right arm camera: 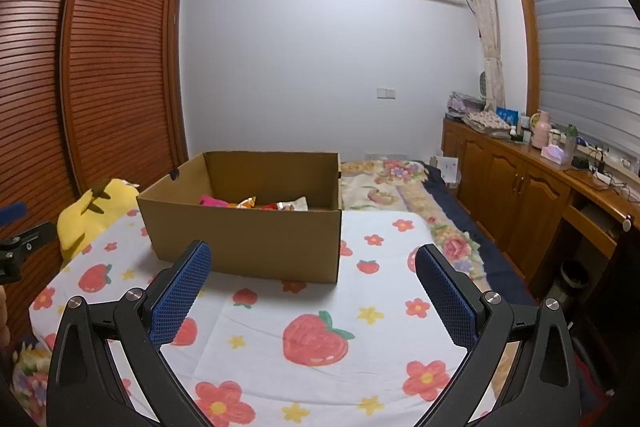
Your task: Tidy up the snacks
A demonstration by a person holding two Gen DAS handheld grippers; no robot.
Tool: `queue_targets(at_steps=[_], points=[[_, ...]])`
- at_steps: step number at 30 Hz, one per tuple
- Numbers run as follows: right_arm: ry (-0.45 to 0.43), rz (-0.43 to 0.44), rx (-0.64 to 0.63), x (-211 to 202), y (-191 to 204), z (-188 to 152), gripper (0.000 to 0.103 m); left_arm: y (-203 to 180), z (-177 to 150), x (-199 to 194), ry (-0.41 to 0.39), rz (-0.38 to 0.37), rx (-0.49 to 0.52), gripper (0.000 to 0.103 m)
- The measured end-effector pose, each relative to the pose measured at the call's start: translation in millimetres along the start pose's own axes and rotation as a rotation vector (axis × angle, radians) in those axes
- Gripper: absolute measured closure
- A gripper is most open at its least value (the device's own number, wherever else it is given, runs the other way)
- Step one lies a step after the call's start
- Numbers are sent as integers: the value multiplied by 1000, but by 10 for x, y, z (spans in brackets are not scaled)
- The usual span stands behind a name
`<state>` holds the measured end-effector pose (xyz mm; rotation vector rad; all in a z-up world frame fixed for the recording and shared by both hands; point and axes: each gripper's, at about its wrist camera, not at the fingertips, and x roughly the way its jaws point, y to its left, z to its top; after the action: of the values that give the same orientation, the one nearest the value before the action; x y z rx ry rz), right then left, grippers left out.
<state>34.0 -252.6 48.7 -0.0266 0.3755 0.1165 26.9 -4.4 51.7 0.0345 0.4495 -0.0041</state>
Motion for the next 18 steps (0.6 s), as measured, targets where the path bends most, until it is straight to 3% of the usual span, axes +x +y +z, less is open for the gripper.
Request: queue_targets(at_steps=[18], points=[[1,4,3,-8,8,6,0,10,14,-3,0,0,-1,0]])
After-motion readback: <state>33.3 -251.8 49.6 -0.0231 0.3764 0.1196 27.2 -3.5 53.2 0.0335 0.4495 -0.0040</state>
